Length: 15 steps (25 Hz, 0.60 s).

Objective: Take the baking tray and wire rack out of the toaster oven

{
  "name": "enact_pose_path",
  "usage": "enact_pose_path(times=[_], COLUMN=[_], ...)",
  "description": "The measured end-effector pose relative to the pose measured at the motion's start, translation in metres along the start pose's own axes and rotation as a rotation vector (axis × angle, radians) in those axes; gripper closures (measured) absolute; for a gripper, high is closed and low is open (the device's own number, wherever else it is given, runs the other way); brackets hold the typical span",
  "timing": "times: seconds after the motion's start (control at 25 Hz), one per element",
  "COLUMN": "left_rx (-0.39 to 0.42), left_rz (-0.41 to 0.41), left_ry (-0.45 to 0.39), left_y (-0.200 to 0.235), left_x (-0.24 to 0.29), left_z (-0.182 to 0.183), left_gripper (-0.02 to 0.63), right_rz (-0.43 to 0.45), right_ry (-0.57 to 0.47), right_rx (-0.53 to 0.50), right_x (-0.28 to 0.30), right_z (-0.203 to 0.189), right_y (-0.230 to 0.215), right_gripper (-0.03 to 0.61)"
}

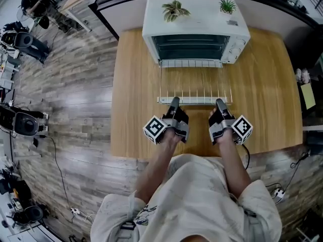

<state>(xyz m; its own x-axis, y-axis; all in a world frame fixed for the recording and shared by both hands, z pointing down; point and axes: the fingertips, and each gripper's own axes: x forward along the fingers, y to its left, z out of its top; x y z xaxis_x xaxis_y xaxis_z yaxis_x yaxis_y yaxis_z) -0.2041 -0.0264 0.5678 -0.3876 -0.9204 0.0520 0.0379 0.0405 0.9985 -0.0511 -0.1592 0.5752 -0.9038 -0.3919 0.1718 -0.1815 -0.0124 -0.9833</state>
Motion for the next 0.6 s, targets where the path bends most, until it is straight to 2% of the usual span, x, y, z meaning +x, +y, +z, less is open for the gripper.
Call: enact_pose_path(times=[0.28,0.6], left_rx=[0.021,0.023], left_rz=[0.009,-0.002], left_ry=[0.071,0.297], left_y=[0.0,-0.007], left_x=[0.014,0.046], left_z=[-0.018,-0.097], left_gripper=[0.598,0.598], right_rz=[0.007,-0.021], right_ry=[-0.073,-0.289], right_rx=[0.002,0.026], right_x=[-0.016,-0.085], right_z=[0.017,0.068], right_y=[0.003,-0.007], right_gripper=[0.541,0.541])
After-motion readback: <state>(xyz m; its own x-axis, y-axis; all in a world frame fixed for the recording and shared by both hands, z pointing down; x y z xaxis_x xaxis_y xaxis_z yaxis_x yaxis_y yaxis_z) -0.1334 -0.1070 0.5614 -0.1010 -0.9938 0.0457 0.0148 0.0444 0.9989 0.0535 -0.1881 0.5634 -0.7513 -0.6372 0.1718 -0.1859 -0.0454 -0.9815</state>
